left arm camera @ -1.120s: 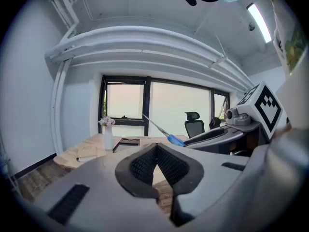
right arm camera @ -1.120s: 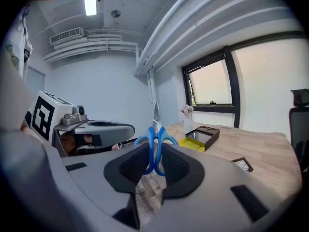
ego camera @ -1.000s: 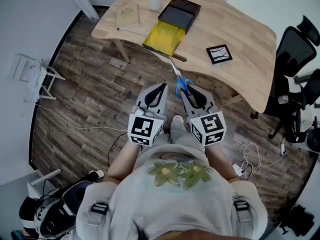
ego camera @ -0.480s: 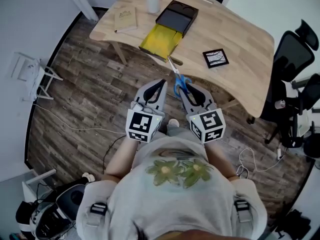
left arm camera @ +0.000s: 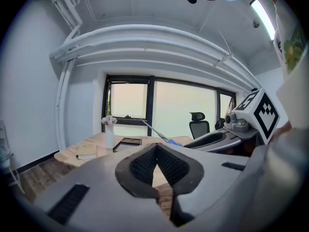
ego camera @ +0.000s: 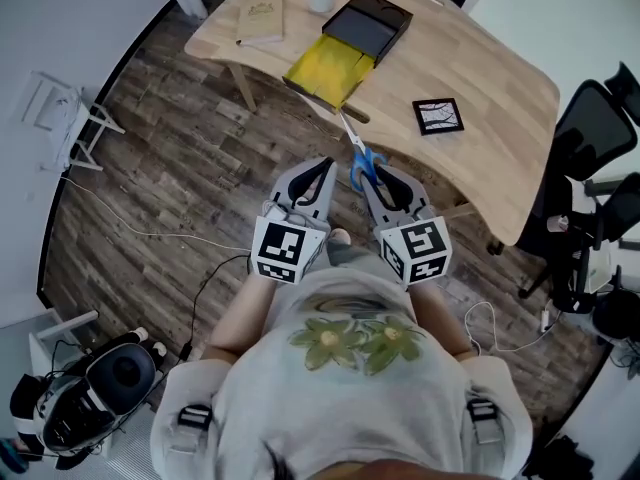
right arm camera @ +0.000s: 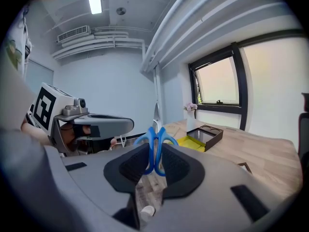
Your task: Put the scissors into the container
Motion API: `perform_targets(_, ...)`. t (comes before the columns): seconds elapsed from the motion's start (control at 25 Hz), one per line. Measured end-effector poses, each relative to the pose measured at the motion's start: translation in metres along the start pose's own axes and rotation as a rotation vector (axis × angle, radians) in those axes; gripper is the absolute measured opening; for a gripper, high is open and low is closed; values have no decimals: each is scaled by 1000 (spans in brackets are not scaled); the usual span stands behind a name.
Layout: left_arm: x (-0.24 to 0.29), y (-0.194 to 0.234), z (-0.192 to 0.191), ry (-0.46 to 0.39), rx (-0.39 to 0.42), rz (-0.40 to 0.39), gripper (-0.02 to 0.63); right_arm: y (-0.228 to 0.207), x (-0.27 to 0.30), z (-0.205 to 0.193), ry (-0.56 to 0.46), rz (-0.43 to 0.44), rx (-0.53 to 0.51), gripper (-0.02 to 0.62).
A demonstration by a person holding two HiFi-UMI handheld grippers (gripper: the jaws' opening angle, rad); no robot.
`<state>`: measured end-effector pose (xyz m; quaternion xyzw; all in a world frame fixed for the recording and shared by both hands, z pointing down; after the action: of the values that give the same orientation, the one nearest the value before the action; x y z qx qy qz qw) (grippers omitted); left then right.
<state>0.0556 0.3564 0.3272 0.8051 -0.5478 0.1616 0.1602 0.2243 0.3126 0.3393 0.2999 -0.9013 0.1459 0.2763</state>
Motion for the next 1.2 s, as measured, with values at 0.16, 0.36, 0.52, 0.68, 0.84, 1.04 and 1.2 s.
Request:
perform_targets(0.16,4,15,-3,8,-18,18,8,-1,17,4,1,19,4,80)
perform_targets(0.36,6,-6,-10,28,-13,10,8,-5,1,-9,-13,23,-2,81)
perform_targets(0.52,18,4,-3,32,-13,-6,8,-16,10,-2,-20,23,4,81)
perform_targets(0.68,32,24,-4,50,-21,-17,8,-24,29,6,-8,14,20,81)
perform_targets(0.84,46,37,-1,61,-27,-33,8,-32,40,13,2,6,25,81)
perform_targets(1.04,70,64,9,63,-42,-58,8,-48,64,28,12,-16,38,81)
perform_targets(1.2,93,88,20,78,-41,-83,8,-62,85,43,25,-31,50,81)
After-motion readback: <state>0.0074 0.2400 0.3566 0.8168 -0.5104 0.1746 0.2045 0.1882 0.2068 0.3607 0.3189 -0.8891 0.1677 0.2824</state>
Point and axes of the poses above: the fingertips, and each gripper's own axes: x forward along the fingers, y to its left, z out of its top, the point moved 10 cm from there along -x, backward along the fingers, and after that the axes turned 13 degrees about y, right-handed, at the moved point
